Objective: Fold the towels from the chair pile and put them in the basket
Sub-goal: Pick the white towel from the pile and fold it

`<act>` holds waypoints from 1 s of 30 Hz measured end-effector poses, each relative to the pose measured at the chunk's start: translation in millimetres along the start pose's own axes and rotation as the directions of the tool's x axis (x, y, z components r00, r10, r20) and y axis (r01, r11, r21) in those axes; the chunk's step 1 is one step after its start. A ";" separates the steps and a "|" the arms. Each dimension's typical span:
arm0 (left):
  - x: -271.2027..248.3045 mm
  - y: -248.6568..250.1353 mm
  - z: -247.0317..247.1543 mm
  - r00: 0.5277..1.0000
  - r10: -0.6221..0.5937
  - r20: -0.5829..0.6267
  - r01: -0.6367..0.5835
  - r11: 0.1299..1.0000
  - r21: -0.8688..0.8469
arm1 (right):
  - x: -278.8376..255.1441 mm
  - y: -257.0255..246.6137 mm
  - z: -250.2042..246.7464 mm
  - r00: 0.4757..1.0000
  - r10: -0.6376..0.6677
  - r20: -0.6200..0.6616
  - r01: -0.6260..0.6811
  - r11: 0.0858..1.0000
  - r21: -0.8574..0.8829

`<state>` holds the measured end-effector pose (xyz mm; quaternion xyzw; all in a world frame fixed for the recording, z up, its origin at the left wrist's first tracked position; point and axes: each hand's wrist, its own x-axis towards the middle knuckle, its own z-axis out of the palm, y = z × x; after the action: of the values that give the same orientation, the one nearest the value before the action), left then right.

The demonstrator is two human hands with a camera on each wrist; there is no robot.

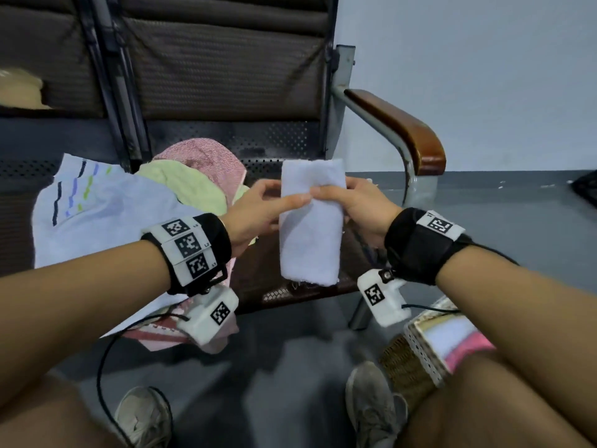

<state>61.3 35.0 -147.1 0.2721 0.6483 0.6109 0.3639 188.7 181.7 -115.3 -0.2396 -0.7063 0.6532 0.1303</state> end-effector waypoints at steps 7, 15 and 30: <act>11.4 -18.1 97.8 0.944 -0.116 0.310 0.069 0.985 0.158 | -40.9 20.0 -108.2 0.977 0.144 -0.156 -0.122 0.982 0.143; 35.7 -58.2 252.8 0.886 -0.259 0.384 0.161 0.950 0.269 | -130.7 130.7 -256.7 0.797 0.384 -0.467 -0.255 0.914 0.316; 58.4 -179.6 384.9 0.849 -0.444 0.286 -0.001 0.540 0.842 | -126.1 314.4 -308.4 0.576 0.564 -0.592 -0.542 0.805 0.240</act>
<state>353.2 291.3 -328.7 0.4599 0.7765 0.1027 0.4183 502.2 392.8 -374.1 -0.6522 -0.4974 0.5505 0.1553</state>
